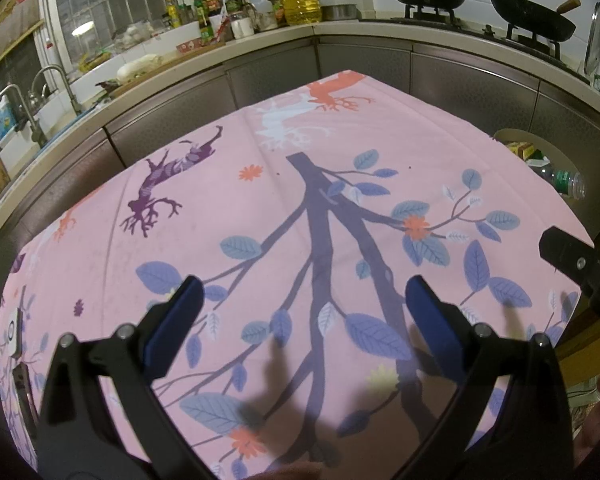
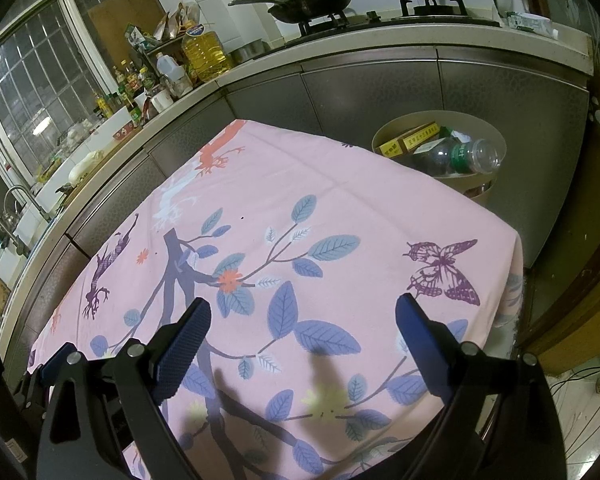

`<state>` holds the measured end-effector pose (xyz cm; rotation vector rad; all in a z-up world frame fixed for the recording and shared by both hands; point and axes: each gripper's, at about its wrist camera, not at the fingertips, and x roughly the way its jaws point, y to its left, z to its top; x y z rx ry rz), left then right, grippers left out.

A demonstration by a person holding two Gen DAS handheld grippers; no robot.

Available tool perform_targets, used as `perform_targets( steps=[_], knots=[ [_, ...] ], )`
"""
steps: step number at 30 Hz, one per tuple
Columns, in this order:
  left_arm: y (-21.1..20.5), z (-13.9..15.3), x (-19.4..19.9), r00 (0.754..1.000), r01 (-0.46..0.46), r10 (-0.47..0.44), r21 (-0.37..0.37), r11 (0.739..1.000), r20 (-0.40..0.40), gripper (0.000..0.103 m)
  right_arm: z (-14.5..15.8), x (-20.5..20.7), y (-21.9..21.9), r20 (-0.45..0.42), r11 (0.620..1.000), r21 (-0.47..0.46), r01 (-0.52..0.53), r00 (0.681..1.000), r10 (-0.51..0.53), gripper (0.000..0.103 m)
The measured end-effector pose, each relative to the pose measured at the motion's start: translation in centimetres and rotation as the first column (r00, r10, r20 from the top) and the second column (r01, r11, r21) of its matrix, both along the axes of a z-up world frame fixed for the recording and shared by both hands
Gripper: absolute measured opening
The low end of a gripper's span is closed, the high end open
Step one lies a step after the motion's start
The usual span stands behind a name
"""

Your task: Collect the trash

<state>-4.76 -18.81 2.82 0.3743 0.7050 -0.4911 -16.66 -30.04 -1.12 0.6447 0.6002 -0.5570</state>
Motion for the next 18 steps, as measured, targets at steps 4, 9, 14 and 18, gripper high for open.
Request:
perform_targets(
  steps=[4,9,14,18],
  knots=[
    [0.27,0.18,-0.37,0.999,0.000,0.000,-0.004,1.000,0.043,0.097,-0.02,-0.03,-0.08,0.000,1.000,-0.001,-0.001,1.000,0.001,0.090],
    [0.25,0.31,-0.79,0.998,0.007,-0.006,-0.004,1.000,0.070,0.097,0.04,0.00,0.04,-0.001,1.000,0.000,0.000,1.000,0.000,0.090],
    [-0.09,0.44,-0.77,0.998,0.015,-0.015,-0.001,1.000,0.059,0.097,-0.04,-0.02,-0.02,0.002,1.000,-0.002,0.001,1.000,-0.001,0.090],
    [-0.15,0.51,-0.76,0.999,0.015,-0.015,-0.003,1.000,0.049,0.097,-0.21,0.22,0.11,0.003,1.000,-0.003,-0.001,1.000,0.001,0.090]
  ],
)
